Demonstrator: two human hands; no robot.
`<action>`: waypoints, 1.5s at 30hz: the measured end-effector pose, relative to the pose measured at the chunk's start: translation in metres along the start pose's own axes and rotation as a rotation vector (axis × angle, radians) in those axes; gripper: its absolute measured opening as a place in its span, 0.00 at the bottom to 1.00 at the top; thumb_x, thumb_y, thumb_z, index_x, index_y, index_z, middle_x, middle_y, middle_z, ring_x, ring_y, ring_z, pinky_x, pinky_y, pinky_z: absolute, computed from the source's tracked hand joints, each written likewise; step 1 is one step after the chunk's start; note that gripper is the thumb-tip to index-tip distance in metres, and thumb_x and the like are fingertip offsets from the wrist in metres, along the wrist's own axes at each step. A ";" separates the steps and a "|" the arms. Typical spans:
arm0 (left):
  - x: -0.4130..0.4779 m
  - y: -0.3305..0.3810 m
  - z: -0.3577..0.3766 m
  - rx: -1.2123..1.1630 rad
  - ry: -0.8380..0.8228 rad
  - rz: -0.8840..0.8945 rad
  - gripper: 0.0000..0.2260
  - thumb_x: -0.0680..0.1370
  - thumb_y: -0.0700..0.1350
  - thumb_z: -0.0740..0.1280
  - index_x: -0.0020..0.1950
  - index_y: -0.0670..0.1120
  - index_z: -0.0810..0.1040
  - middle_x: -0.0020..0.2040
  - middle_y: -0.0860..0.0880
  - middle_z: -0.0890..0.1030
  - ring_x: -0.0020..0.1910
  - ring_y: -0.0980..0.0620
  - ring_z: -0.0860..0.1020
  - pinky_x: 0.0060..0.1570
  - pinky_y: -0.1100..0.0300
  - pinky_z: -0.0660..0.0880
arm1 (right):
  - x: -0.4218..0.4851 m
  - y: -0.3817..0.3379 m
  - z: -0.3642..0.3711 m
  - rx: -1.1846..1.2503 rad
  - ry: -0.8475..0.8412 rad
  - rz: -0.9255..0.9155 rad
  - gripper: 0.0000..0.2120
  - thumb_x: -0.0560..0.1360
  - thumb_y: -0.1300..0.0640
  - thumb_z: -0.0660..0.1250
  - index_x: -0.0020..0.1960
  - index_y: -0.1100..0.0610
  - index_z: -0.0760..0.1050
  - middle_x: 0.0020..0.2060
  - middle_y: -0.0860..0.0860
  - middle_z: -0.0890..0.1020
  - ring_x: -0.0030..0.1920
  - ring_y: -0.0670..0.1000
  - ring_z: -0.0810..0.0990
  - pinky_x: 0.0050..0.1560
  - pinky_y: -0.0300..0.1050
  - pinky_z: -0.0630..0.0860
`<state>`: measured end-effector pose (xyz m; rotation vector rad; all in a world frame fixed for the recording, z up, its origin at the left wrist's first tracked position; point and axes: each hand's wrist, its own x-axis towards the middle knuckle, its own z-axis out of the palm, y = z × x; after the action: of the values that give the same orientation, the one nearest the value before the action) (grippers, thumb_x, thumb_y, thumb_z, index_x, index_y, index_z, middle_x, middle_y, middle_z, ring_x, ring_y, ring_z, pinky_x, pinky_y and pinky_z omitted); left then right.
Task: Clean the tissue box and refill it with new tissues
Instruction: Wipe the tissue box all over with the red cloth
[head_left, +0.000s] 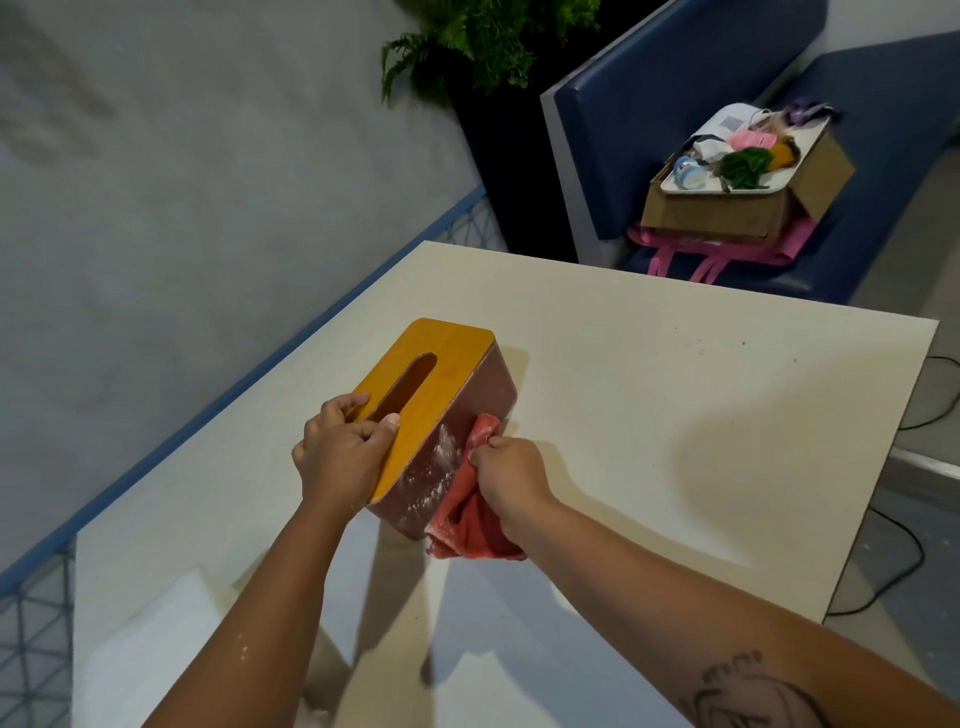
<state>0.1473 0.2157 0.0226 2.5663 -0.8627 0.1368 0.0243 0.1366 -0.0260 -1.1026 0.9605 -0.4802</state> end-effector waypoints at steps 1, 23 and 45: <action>0.000 0.001 0.000 -0.004 0.004 0.001 0.15 0.76 0.57 0.63 0.47 0.48 0.83 0.67 0.52 0.70 0.65 0.48 0.67 0.65 0.46 0.60 | -0.003 -0.004 -0.001 0.008 -0.007 -0.015 0.17 0.75 0.64 0.60 0.28 0.54 0.69 0.30 0.51 0.73 0.40 0.56 0.75 0.43 0.49 0.70; -0.004 0.005 -0.005 -0.004 -0.005 0.026 0.17 0.77 0.57 0.61 0.51 0.47 0.83 0.67 0.51 0.70 0.66 0.47 0.65 0.66 0.46 0.58 | -0.026 0.009 0.011 -0.139 0.004 -0.059 0.17 0.74 0.66 0.60 0.29 0.54 0.68 0.34 0.54 0.75 0.40 0.55 0.77 0.46 0.49 0.75; -0.003 0.003 -0.005 -0.005 -0.016 0.039 0.17 0.77 0.57 0.61 0.51 0.47 0.83 0.68 0.52 0.69 0.66 0.48 0.65 0.65 0.47 0.59 | -0.032 0.014 0.015 -0.094 -0.011 -0.049 0.15 0.74 0.66 0.61 0.31 0.56 0.73 0.32 0.52 0.76 0.40 0.55 0.76 0.43 0.46 0.70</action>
<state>0.1432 0.2179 0.0276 2.5506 -0.9179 0.1259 0.0181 0.1742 -0.0237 -1.2147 0.9565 -0.4723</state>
